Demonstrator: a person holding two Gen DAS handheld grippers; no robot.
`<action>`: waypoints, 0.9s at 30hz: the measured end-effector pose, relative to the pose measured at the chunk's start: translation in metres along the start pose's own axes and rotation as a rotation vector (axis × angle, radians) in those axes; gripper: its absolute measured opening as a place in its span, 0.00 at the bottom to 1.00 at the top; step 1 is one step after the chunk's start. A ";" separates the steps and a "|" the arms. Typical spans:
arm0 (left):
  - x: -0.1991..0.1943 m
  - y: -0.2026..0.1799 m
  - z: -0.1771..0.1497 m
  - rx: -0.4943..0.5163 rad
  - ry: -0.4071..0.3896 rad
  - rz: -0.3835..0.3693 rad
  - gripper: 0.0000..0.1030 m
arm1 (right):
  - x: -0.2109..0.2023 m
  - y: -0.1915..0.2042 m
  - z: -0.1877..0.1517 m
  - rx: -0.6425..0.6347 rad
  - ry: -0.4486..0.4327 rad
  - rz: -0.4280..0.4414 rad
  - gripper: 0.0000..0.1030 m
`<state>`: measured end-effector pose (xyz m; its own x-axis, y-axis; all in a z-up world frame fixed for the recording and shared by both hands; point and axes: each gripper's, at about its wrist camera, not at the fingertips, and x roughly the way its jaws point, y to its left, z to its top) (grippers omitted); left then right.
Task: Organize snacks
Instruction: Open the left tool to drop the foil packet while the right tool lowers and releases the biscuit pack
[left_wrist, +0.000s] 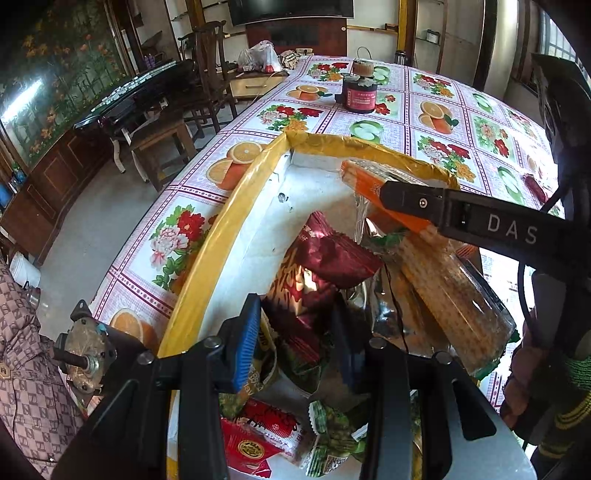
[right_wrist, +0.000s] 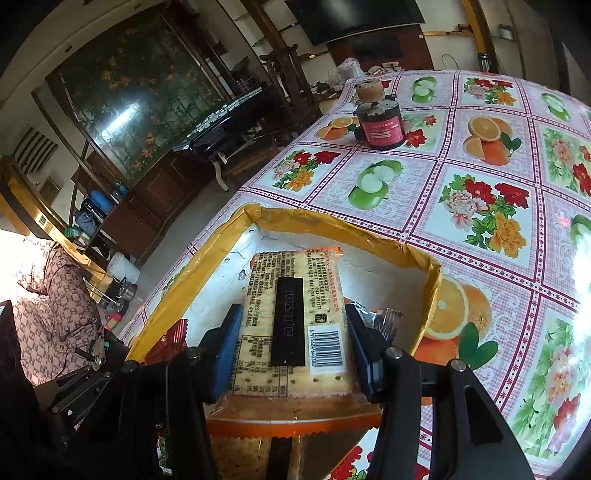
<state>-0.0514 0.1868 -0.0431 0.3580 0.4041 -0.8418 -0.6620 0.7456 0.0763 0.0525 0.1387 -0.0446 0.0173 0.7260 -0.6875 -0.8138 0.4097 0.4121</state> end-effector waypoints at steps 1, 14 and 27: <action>0.001 0.000 0.000 -0.002 0.001 -0.001 0.39 | 0.000 0.000 0.000 0.003 0.001 0.002 0.51; 0.003 0.002 0.003 -0.010 0.008 0.005 0.39 | -0.002 -0.003 -0.002 0.039 -0.005 0.025 0.55; -0.021 0.003 -0.004 -0.006 -0.039 0.015 0.72 | -0.020 0.009 0.000 -0.014 -0.029 0.019 0.70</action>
<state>-0.0637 0.1778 -0.0271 0.3737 0.4357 -0.8189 -0.6711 0.7364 0.0855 0.0453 0.1281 -0.0274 0.0187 0.7494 -0.6619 -0.8224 0.3881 0.4161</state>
